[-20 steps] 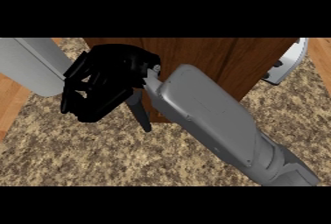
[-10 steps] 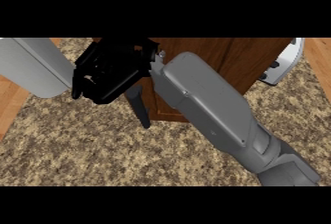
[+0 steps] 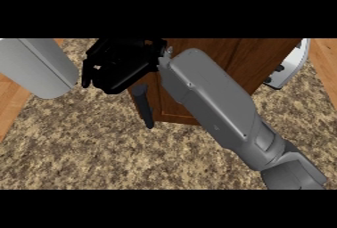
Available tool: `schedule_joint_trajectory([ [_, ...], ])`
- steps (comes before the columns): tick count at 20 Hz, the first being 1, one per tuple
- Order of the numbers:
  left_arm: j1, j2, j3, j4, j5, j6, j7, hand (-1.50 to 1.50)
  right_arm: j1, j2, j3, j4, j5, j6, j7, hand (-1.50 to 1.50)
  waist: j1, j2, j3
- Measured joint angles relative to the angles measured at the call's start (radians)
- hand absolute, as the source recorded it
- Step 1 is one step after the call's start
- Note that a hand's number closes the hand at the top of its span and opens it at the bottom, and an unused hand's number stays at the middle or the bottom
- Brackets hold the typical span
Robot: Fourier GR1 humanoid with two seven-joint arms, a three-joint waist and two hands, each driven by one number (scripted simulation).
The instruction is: Pick up the wine, place it into the cabinet and close the cabinet
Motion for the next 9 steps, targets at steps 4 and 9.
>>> schedule_joint_trajectory([
  [4,0.005,-0.009,0.004,-0.008,-0.013,0.001,0.011,-1.50,0.012,-0.004,0.003,-0.005,0.033,-0.012,-0.046,1.50,0.004,-0.004,-0.007],
  [9,-0.008,-0.009,0.011,-0.025,-0.024,0.007,0.026,-1.50,0.021,0.000,0.008,-0.017,0.056,-0.031,-0.090,1.50,-0.001,-0.003,-0.013],
])
